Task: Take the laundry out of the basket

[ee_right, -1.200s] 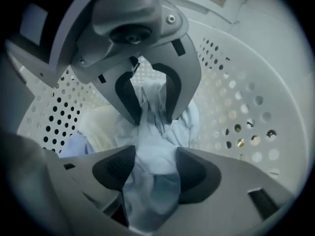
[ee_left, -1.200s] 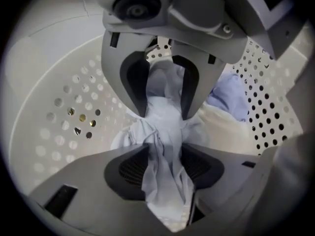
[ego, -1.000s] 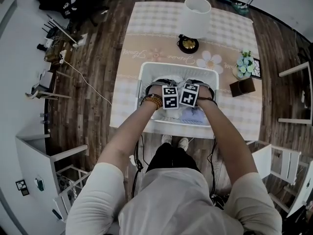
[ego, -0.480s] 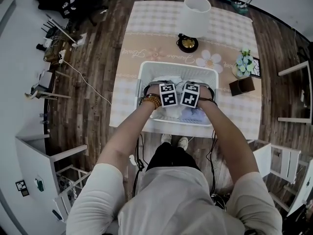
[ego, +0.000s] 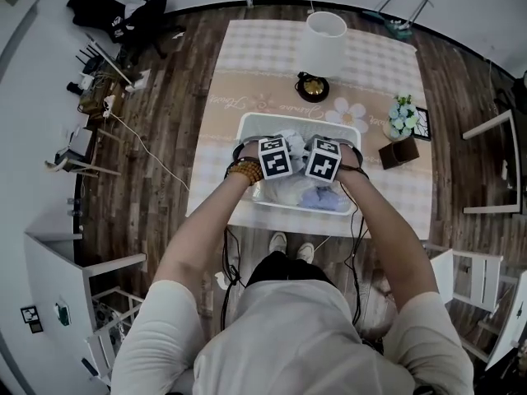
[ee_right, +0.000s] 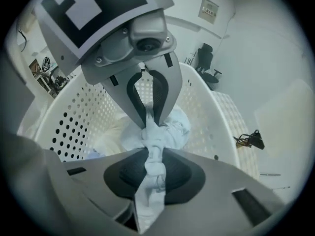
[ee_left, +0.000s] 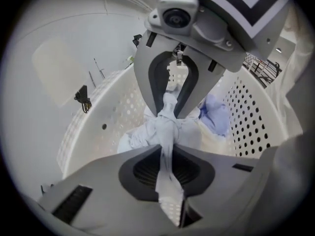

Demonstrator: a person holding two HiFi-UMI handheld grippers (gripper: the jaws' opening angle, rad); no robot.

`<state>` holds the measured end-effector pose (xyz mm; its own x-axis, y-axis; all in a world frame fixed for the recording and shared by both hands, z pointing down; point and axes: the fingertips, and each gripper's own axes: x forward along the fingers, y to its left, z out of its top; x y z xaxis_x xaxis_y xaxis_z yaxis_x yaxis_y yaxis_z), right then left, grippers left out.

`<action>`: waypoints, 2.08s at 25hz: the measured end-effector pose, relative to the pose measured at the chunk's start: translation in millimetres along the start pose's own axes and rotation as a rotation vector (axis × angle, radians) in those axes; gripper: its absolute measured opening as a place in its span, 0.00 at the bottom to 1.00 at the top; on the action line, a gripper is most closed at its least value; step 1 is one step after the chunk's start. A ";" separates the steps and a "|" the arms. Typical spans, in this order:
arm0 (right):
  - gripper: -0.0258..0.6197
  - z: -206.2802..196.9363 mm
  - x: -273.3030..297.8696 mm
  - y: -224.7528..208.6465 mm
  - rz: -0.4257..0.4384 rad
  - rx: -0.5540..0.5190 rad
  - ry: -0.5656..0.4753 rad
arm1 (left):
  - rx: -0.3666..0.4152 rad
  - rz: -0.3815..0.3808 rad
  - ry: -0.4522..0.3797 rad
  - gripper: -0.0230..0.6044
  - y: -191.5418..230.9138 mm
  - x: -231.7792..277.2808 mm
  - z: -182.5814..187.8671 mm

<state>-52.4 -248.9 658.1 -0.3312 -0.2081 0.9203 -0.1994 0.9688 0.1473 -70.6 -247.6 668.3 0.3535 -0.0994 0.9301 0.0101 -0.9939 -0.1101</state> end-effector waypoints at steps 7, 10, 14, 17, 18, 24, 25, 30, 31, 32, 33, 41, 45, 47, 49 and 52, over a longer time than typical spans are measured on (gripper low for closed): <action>0.19 21.3 -75.0 -12.2 -0.055 0.029 -0.078 | -0.014 0.024 -0.057 0.17 7.1 -71.6 33.6; 0.19 29.0 -105.7 -15.2 -0.081 0.014 -0.076 | -0.005 0.034 -0.062 0.17 6.7 -97.4 47.5; 0.19 41.4 -146.4 -23.6 -0.104 0.000 -0.094 | 0.027 0.061 -0.065 0.17 15.2 -135.4 65.7; 0.19 50.1 -174.7 -30.1 -0.129 0.007 -0.128 | 0.031 0.083 -0.085 0.17 20.4 -164.1 78.5; 0.19 51.9 -181.3 -31.2 -0.136 0.011 -0.139 | 0.031 0.089 -0.091 0.17 21.0 -170.7 81.9; 0.19 45.7 -194.2 -28.2 -0.162 0.008 -0.129 | 0.041 0.099 -0.092 0.17 16.1 -176.8 95.1; 0.19 42.1 -194.9 -27.1 -0.163 0.011 -0.126 | 0.046 0.095 -0.096 0.17 14.2 -175.2 98.3; 0.19 14.0 -214.4 -26.7 -0.192 0.069 -0.108 | 0.095 0.066 -0.140 0.16 8.7 -172.2 131.4; 0.19 6.2 -219.6 -26.7 -0.202 0.082 -0.103 | 0.108 0.064 -0.148 0.16 7.6 -171.3 140.3; 0.19 -3.5 -225.2 -26.4 -0.214 0.097 -0.096 | 0.124 0.058 -0.157 0.17 5.4 -169.3 151.0; 0.19 -15.2 -231.5 -25.6 -0.227 0.116 -0.088 | 0.144 0.049 -0.168 0.16 2.1 -166.4 163.6; 0.19 -123.0 -291.1 -5.8 -0.314 0.301 -0.016 | 0.326 -0.032 -0.247 0.16 -37.9 -140.2 279.1; 0.19 -173.2 -320.4 11.5 -0.352 0.385 0.023 | 0.411 -0.081 -0.288 0.16 -65.2 -130.2 332.8; 0.19 -197.4 -333.0 23.1 -0.366 0.428 0.040 | 0.451 -0.106 -0.303 0.16 -80.8 -123.9 357.1; 0.19 -214.7 -344.2 32.1 -0.377 0.458 0.052 | 0.478 -0.126 -0.314 0.16 -93.1 -121.0 375.8; 0.19 -230.9 -349.0 41.8 -0.383 0.483 0.064 | 0.503 -0.143 -0.312 0.16 -105.0 -114.0 389.2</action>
<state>267.8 -104.8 426.7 -0.1005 -0.5055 0.8569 -0.6931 0.6535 0.3042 252.1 -113.2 437.5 0.5727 0.1281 0.8097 0.4916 -0.8441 -0.2141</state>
